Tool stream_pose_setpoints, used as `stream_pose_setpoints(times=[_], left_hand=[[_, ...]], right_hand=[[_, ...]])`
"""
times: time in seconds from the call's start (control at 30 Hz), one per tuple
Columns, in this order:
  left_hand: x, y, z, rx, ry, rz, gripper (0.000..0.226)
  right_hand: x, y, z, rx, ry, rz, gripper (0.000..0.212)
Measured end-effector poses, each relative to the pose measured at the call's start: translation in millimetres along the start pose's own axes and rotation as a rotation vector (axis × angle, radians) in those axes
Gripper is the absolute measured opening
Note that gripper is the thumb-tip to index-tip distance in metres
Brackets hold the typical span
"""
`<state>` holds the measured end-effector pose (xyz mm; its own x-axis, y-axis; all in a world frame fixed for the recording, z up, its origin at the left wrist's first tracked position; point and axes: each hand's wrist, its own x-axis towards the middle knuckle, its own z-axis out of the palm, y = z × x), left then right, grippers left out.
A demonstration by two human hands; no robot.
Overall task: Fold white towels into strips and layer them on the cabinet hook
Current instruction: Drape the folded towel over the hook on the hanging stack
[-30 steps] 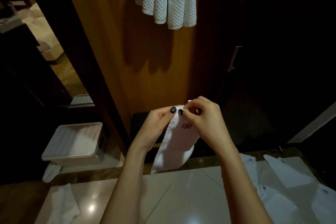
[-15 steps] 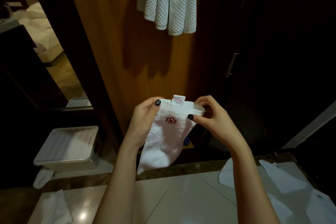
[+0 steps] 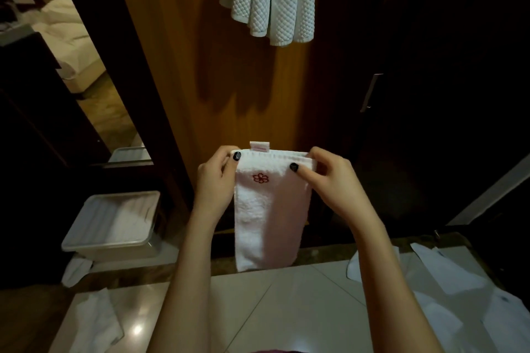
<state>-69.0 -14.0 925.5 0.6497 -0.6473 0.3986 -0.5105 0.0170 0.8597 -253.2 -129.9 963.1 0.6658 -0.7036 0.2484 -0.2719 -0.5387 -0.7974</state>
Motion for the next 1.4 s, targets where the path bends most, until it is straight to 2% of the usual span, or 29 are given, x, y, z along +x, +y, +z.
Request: stream_pose_setpoints(times=[0.03, 0.1, 0.13, 0.2, 0.23, 0.37, 0.47, 0.63, 0.67, 0.73, 0.87, 1.03, 1.13, 1.23, 1.3, 1.4], left_hand=[[-3, -3, 1, 0.113, 0.015, 0.003, 0.015], [-8, -6, 1, 0.166, 0.104, -0.012, 0.016], [-9, -5, -2, 0.124, 0.172, 0.0, 0.017], [-4, 3, -11, 0.048, 0.26, 0.067, 0.017], [0, 5, -14, 0.041, 0.249, 0.082, 0.017], [0, 3, -8, 0.001, 0.16, -0.031, 0.017], [-5, 1, -8, -0.048, 0.106, -0.066, 0.019], [-5, 17, -11, -0.33, -0.035, -0.101, 0.019], [-5, 19, -11, -0.366, -0.048, -0.106, 0.016], [-5, 20, -11, -0.394, -0.064, -0.118, 0.013], [-3, 20, -2, -0.298, -0.1, -0.169, 0.012], [-3, 11, 5, -0.047, 0.004, -0.12, 0.023], [-6, 8, 13, 0.092, 0.079, -0.113, 0.02], [-13, 12, 26, 0.081, 0.217, -0.142, 0.019], [-14, 16, 33, 0.065, 0.252, -0.148, 0.019], [-13, 22, 39, 0.039, 0.242, -0.143, 0.02]], right_hand=[[4, -4, 3, -0.083, -0.029, -0.013, 0.025], [10, -12, 6, -0.177, -0.063, -0.04, 0.028], [13, -15, 5, -0.143, -0.067, -0.061, 0.029], [20, -21, 0, 0.078, -0.077, -0.076, 0.029], [24, -21, -1, 0.151, -0.08, -0.056, 0.029], [30, -9, 7, 0.13, -0.006, 0.023, 0.029], [22, 2, 10, 0.303, 0.021, 0.046, 0.02], [20, 11, 3, 0.402, 0.107, 0.093, 0.012], [20, 11, 1, 0.427, 0.103, 0.096, 0.005], [18, 12, -1, 0.451, 0.115, 0.088, 0.007], [18, 11, 1, 0.449, 0.179, 0.087, 0.011], [12, 13, 12, 0.339, 0.274, 0.104, 0.015], [7, 16, 19, 0.221, 0.312, 0.1, 0.016], [3, 16, 26, 0.037, 0.372, 0.091, 0.016], [-1, 12, 33, -0.053, 0.432, 0.107, 0.016], [-8, 1, 40, 0.022, 0.4, 0.089, 0.007]])
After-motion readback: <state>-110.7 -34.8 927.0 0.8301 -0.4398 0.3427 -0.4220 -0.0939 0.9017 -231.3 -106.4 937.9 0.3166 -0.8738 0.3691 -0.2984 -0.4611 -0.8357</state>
